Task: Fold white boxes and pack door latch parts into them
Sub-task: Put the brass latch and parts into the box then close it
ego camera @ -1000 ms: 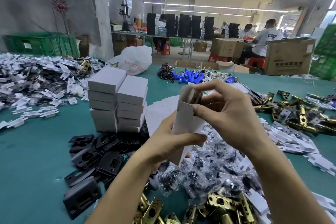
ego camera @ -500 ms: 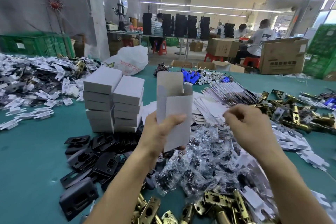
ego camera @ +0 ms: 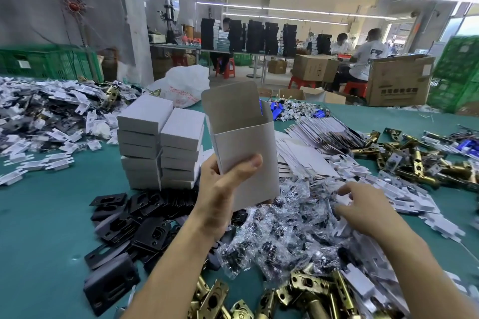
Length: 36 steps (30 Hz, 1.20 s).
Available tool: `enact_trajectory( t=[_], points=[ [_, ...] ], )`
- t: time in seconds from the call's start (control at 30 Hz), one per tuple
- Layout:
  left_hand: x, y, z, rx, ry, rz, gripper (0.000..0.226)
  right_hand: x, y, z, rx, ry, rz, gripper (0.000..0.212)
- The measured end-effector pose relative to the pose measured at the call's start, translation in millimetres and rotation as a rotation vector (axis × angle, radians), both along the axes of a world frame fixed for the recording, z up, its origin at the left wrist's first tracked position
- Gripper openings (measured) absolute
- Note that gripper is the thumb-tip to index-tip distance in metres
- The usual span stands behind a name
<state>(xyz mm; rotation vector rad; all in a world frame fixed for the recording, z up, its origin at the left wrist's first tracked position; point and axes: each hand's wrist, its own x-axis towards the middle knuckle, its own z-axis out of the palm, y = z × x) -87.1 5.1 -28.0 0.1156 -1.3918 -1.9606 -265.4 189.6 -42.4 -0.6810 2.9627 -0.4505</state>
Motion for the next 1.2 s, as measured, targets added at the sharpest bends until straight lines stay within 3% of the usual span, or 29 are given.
enact_trajectory(
  t=[0.1, 0.23, 0.33, 0.53, 0.67, 0.77, 0.93, 1.03, 1.1, 1.2],
  points=[
    [-0.2, 0.4, 0.6, -0.017, -0.016, 0.009, 0.049, 7.2, 6.5, 2.3, 0.076, 0.074, -0.023, 0.030],
    [-1.0, -0.1, 0.4, -0.049, -0.043, 0.000, 0.034, 14.4, 6.4, 2.5, 0.031, -0.012, 0.000, 0.019],
    [0.2, -0.9, 0.4, -0.054, -0.057, -0.001, 0.034, 16.1, 5.5, 2.3, -0.071, 0.008, -0.018, 0.027],
    [1.0, 1.7, 1.7, -0.074, -0.076, -0.002, 0.033, 16.0, 6.7, 1.6, 0.102, -0.003, -0.104, 0.023],
    [1.5, 1.8, 2.9, -0.075, -0.104, 0.004, 0.029, 18.3, 3.0, 0.6, 0.083, 0.053, -0.085, 0.013],
    [0.3, 0.5, 2.0, -0.089, -0.119, -0.006, 0.028, 23.0, -1.1, 0.6, 0.026, 0.132, -0.033, 0.024],
    [-2.3, -2.1, -2.4, -0.102, -0.168, -0.008, 0.027, 37.3, -7.2, 22.6, -0.371, 0.233, 0.056, 0.031],
    [-3.7, -3.2, -5.7, -0.178, -0.219, -0.003, 0.029, 60.2, -17.8, 53.1, -0.796, 0.390, 0.214, 0.007],
    [-3.8, -2.2, -6.4, -0.261, -0.223, -0.022, 0.033, 78.0, -26.0, 71.8, -1.040, 0.460, 0.342, 0.005],
    [-4.2, -0.5, -7.2, -0.320, -0.215, -0.049, 0.036, 96.8, -39.4, 90.5, -1.163, 0.481, 0.497, 0.014]
  ],
)
